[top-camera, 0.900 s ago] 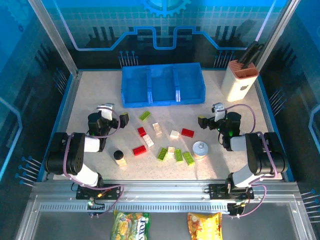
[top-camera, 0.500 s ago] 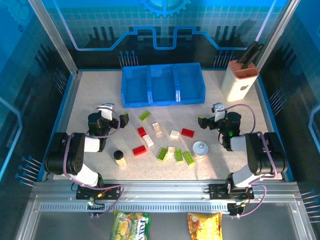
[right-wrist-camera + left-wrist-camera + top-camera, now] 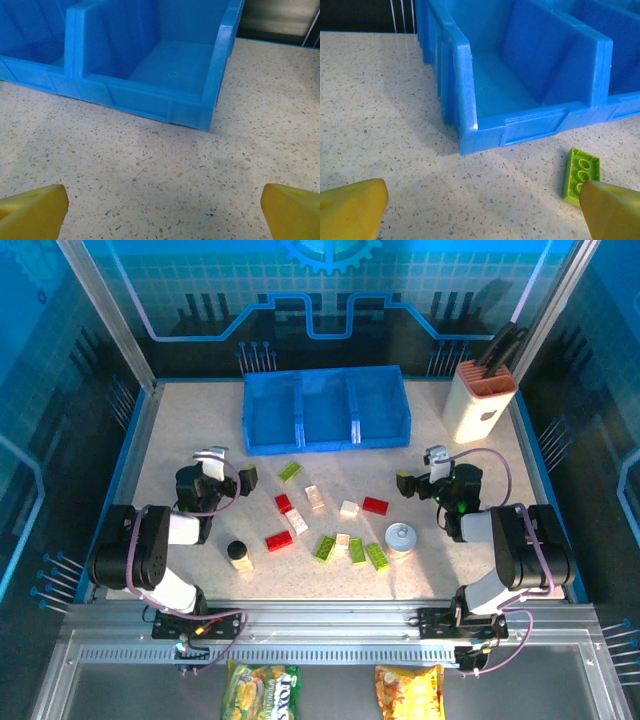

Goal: Sort the legos into containers by color
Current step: Pick up the lego from the center of the table.

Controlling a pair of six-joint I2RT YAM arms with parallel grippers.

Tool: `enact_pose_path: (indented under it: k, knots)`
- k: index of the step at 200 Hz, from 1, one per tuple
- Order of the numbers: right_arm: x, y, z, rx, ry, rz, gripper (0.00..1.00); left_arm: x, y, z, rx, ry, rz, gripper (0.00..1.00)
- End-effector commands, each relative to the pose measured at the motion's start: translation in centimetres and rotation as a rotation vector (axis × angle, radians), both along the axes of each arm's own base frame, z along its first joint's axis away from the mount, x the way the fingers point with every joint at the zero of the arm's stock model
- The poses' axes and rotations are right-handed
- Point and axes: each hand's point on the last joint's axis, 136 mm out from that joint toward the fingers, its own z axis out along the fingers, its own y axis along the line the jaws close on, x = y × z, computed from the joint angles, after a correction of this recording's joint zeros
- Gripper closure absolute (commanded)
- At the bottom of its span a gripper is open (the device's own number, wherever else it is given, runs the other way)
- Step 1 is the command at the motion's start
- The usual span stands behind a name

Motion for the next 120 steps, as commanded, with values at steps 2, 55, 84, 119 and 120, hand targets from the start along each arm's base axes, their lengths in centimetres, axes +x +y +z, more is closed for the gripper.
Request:
enact_pose_path:
  k: [2, 55, 84, 119, 120]
  knots:
    - [0.4, -0.3, 1.4, -0.048, -0.05, -0.046, 0.0, -0.6, 0.9, 1.1, 0.005, -0.069, 0.049, 0.01]
    - [0.4, 0.1, 3.0, -0.109, -0.029, -0.079, 0.0, -1.5, 2.3, 3.0, 0.013, -0.068, 0.142, 0.01]
    - [0.3, 1.3, 3.8, -0.162, 0.01, -0.064, 0.0, -1.5, 2.9, 4.7, 0.012, -0.02, 0.202, 0.01]
    - [0.0, 3.3, 4.9, -0.161, 0.115, -0.032, 0.01, -1.7, 2.8, 6.0, -0.001, 0.098, 0.265, 0.01]
    - [-0.1, 3.3, 4.9, -0.16, 0.122, -0.031, 0.02, -1.7, 2.8, 6.1, -0.002, 0.103, 0.267, 0.01]
